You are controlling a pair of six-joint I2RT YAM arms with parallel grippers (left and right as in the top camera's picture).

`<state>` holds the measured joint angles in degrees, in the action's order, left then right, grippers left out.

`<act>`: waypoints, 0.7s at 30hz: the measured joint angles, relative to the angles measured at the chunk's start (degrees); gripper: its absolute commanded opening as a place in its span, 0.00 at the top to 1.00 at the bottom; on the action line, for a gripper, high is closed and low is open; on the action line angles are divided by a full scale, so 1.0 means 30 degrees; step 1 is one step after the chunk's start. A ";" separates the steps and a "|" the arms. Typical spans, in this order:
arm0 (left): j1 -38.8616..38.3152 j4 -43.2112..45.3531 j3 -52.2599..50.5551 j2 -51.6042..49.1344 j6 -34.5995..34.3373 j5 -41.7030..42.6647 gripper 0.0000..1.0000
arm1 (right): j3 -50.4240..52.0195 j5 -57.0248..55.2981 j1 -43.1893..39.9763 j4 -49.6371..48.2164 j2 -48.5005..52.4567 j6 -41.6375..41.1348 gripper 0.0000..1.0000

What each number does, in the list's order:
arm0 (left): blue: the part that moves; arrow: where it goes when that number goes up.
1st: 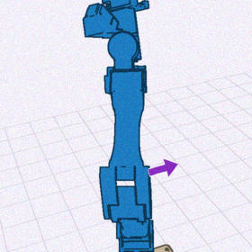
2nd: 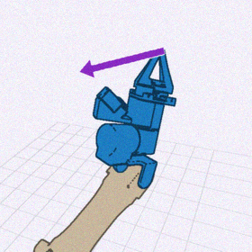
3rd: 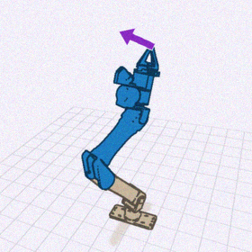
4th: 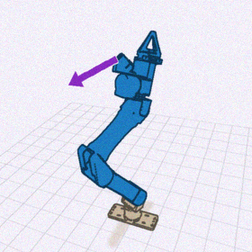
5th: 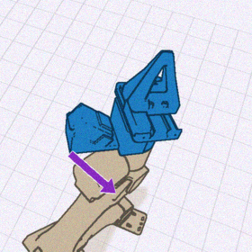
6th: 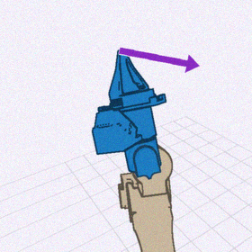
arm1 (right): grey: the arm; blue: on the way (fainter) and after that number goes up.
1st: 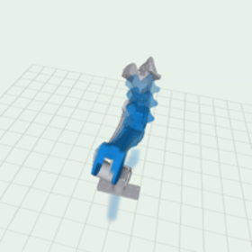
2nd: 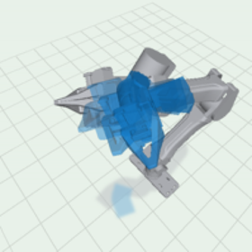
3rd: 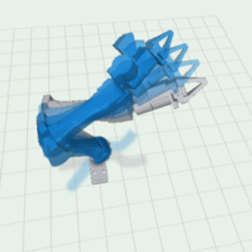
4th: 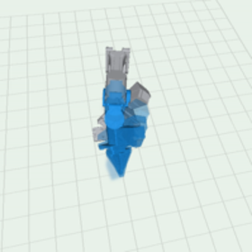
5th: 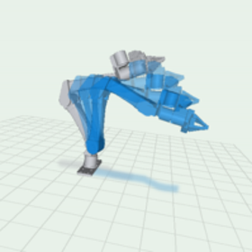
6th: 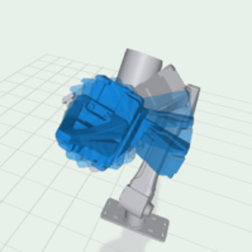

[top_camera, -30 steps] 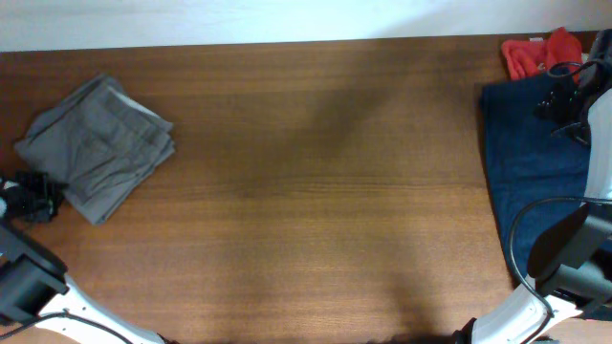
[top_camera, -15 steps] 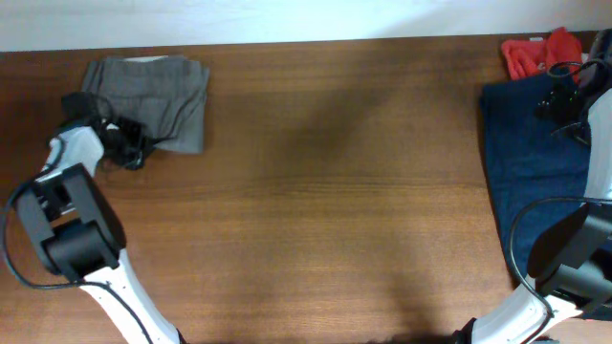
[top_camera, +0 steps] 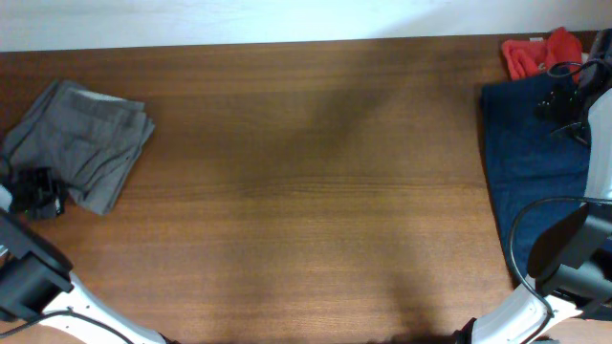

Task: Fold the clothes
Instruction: 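Drag the folded grey shorts to the far left corner with the left gripper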

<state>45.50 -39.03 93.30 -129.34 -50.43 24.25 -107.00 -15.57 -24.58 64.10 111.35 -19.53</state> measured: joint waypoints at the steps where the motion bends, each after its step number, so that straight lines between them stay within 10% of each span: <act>1: 0.0284 -0.0146 0.0000 0.0000 0.0007 0.0117 0.99 | 0.0000 0.0000 0.0000 0.0000 0.0000 0.0007 0.02; 12: -0.6309 0.4058 -0.0189 -0.0036 -0.0066 -0.2834 0.99 | 0.0000 0.0000 0.0000 0.0000 0.0000 0.0007 0.02; 21: -0.6761 0.6492 -0.0299 -0.0262 0.0175 -0.5872 0.99 | 0.0000 -0.0007 0.0000 0.0007 0.0000 0.0007 0.02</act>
<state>25.21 -19.55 92.40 -130.13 -49.91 6.63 -107.00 -15.59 -24.58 64.12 111.35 -19.51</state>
